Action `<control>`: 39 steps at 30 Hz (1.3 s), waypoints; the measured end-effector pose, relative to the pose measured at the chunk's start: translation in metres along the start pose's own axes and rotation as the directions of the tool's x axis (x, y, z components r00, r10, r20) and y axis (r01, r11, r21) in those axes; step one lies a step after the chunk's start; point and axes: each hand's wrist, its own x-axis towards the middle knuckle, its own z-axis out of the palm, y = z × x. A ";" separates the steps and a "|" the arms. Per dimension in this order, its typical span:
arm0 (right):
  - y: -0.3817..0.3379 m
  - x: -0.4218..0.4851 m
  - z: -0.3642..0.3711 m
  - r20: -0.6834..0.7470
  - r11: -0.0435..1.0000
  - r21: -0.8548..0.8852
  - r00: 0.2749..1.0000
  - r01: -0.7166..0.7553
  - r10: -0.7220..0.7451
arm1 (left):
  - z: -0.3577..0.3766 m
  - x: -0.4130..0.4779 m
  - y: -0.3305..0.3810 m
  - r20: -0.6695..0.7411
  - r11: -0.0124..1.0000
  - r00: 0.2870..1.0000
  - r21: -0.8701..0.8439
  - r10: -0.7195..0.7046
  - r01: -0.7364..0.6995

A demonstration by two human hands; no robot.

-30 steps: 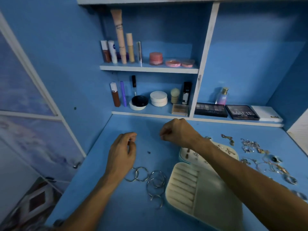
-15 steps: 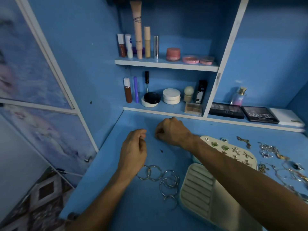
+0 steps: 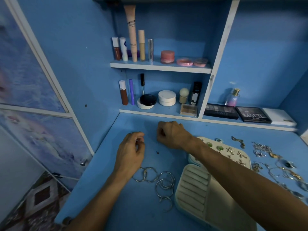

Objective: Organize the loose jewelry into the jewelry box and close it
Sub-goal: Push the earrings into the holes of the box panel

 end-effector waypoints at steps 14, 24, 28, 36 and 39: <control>0.068 -0.098 -0.072 -0.073 0.981 0.183 0.995 -0.059 0.073 | 0.056 -0.008 0.108 0.242 0.943 0.916 0.010 0.321 -0.333; 0.099 -0.149 -0.073 -0.087 0.858 0.504 0.983 -0.099 0.165 | 0.088 -0.011 0.133 0.246 0.937 0.904 -0.113 0.349 -0.331; 0.103 -0.154 -0.074 -0.097 0.817 0.570 0.980 -0.090 0.176 | 0.093 -0.008 0.136 0.246 0.932 0.900 -0.135 0.360 -0.336; 0.112 -0.160 -0.064 -0.071 0.680 0.723 0.966 -0.122 0.248 | 0.101 -0.012 0.139 0.168 0.923 0.918 -0.212 0.359 -0.322; 0.111 -0.160 -0.063 -0.039 0.562 0.820 0.969 -0.109 0.245 | 0.100 -0.011 0.142 0.121 0.911 0.917 -0.222 0.379 -0.347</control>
